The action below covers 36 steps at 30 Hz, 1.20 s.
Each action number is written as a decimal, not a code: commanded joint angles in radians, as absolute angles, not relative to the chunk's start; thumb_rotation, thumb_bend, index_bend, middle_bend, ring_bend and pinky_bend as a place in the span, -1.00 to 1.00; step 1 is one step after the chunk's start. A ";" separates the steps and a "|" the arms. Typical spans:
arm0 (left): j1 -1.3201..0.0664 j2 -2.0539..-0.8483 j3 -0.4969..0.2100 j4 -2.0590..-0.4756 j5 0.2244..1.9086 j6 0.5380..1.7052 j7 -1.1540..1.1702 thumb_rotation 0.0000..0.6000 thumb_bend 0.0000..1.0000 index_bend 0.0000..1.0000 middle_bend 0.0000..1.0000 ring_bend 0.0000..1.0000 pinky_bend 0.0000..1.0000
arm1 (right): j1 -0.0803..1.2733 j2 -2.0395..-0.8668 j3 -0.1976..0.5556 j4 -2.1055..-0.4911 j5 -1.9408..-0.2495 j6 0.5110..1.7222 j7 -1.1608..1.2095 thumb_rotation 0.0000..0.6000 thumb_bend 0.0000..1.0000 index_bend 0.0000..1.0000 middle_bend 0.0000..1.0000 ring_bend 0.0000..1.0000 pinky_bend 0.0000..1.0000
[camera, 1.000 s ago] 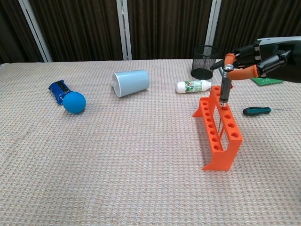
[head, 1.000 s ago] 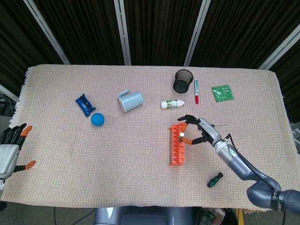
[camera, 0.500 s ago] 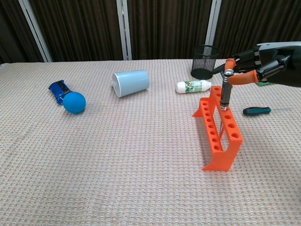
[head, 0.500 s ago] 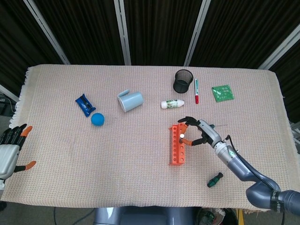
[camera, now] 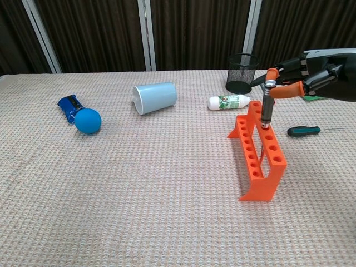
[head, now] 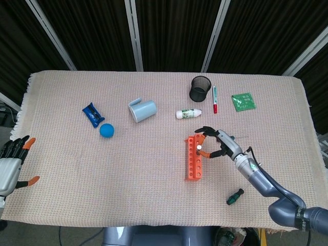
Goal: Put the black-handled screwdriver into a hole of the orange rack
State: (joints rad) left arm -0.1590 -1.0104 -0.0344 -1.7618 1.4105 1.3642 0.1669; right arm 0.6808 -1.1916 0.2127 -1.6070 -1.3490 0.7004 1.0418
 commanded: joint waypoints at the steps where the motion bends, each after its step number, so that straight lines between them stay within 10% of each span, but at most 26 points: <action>1: -0.160 -1.009 -0.035 -1.763 1.410 1.364 0.167 1.00 -1.00 -0.97 -1.00 -1.00 -1.00 | 0.680 -1.191 0.215 -1.604 -1.348 0.700 1.047 1.00 -0.29 0.17 -0.61 -1.00 -1.00; 36: -0.162 -1.012 -0.033 -1.759 1.407 1.356 0.156 1.00 -1.00 -0.99 -1.00 -1.00 -1.00 | 0.678 -1.188 0.192 -1.623 -1.386 0.694 1.073 1.00 -0.29 0.18 -0.61 -1.00 -1.00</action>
